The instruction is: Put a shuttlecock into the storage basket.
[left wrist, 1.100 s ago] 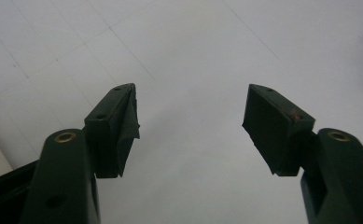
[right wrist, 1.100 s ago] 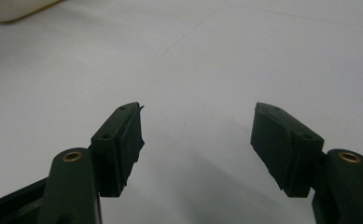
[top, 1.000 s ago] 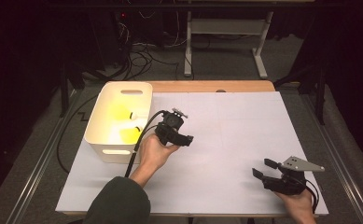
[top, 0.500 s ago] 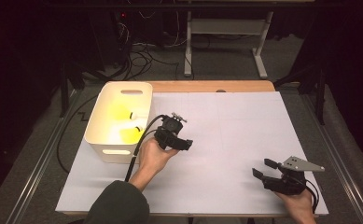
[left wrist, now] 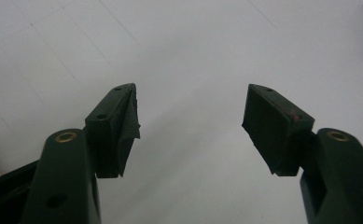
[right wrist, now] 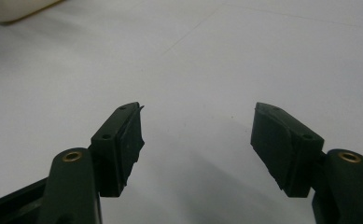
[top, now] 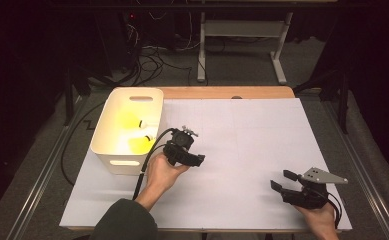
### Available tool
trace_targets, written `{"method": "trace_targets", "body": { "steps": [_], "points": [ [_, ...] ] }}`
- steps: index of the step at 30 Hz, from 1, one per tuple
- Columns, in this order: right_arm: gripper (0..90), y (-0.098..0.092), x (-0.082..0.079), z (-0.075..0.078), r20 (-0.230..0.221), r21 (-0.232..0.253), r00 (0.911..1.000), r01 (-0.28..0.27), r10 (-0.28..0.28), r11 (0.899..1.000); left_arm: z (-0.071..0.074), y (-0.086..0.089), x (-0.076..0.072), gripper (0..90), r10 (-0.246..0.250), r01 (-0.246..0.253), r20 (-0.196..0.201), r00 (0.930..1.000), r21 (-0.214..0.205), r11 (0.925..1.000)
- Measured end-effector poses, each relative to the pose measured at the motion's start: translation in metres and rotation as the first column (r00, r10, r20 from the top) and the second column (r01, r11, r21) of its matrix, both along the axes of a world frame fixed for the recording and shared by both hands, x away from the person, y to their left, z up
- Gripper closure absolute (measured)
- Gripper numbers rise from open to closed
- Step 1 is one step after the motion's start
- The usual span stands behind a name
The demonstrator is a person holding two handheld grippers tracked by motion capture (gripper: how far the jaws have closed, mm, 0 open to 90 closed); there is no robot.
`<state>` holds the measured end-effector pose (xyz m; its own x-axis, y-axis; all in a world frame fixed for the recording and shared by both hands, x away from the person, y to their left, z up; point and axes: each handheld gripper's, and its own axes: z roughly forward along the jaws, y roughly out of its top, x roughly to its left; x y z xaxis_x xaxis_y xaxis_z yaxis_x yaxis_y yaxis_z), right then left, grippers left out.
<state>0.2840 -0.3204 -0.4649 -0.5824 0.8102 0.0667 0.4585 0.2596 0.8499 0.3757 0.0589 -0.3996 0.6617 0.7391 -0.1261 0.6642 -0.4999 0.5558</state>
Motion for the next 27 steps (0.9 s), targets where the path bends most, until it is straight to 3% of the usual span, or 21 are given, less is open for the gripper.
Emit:
{"method": "trace_targets", "body": {
  "steps": [12, 27],
  "points": [
    [34.4, 0.000, 0.000, 0.000, 0.000, 0.001, 1.0000, 0.000, 0.000, 1.000, -0.008, 0.004, -0.007, 37.0, -0.009, 0.008, 0.004, 1.0000, 0.022, 0.9997],
    [34.4, 0.000, 0.000, 0.000, -0.001, 0.002, 1.0000, 0.002, -0.002, 1.000, -0.017, 0.013, -0.019, 36.6, -0.022, 0.022, 0.002, 0.9998, 0.009, 0.9997]
  ]
}}
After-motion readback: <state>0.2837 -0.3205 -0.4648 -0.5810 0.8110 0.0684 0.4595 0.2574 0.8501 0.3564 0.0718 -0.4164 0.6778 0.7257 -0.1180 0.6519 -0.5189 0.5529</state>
